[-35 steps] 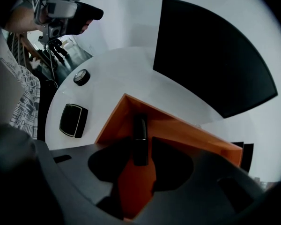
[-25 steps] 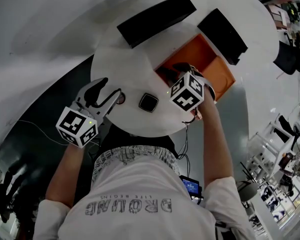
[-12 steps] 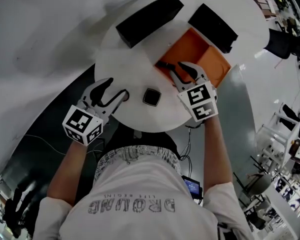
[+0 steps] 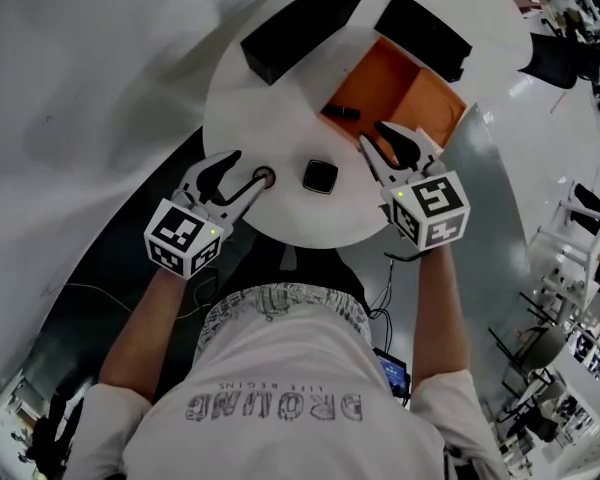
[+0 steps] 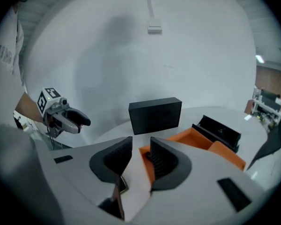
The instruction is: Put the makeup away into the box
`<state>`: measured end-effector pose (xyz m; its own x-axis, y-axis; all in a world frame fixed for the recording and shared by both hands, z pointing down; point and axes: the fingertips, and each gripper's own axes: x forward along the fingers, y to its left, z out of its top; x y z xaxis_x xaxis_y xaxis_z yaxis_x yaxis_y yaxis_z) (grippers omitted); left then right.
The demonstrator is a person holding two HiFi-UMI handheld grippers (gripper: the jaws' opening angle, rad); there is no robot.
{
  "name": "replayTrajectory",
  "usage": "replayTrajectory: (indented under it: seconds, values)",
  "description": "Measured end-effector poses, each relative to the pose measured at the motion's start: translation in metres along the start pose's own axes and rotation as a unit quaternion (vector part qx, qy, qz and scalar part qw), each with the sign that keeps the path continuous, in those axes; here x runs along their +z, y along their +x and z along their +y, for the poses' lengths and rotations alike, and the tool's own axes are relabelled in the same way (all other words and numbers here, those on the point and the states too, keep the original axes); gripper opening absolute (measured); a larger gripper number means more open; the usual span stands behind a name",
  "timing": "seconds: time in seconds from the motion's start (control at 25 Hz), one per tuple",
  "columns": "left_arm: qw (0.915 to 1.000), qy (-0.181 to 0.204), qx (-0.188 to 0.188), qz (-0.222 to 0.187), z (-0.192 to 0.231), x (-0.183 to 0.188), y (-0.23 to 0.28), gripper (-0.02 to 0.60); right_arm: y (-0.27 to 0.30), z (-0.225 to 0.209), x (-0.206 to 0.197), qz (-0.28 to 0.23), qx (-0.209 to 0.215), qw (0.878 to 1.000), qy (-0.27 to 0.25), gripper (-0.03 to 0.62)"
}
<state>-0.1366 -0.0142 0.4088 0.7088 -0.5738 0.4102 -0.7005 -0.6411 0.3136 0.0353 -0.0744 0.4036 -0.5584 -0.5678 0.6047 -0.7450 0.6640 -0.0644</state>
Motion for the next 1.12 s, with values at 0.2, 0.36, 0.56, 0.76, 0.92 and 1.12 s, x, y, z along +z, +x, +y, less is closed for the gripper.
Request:
replayTrajectory:
  seconds: [0.2,0.36,0.56,0.76,0.92,1.12]
  values:
    - [0.9997,0.01,-0.014,0.018,-0.002,-0.014,-0.001,0.23,-0.013,0.01,0.0,-0.027,0.004,0.998,0.051,0.127]
    - [0.9994,0.011,-0.022,0.026,-0.005,-0.023,0.0,0.23,-0.021,0.015,-0.003,-0.038,0.006,0.996,0.079,0.126]
    - [0.9979,0.028,-0.034,0.047,-0.005,-0.04,0.004,0.232,-0.023,0.027,-0.016,-0.041,0.002,0.994,0.099,0.123]
    - [0.9959,0.041,-0.041,0.07,-0.002,-0.063,0.014,0.232,-0.021,0.035,-0.034,-0.039,0.002,0.992,0.12,0.118]
    - [0.9938,0.052,-0.045,0.088,0.0,-0.077,0.023,0.232,-0.024,0.038,-0.047,-0.031,-0.002,0.989,0.142,0.115]
    - [0.9913,0.062,-0.048,0.105,0.003,-0.091,0.035,0.232,-0.024,0.037,-0.067,-0.031,-0.012,0.987,0.156,0.107]
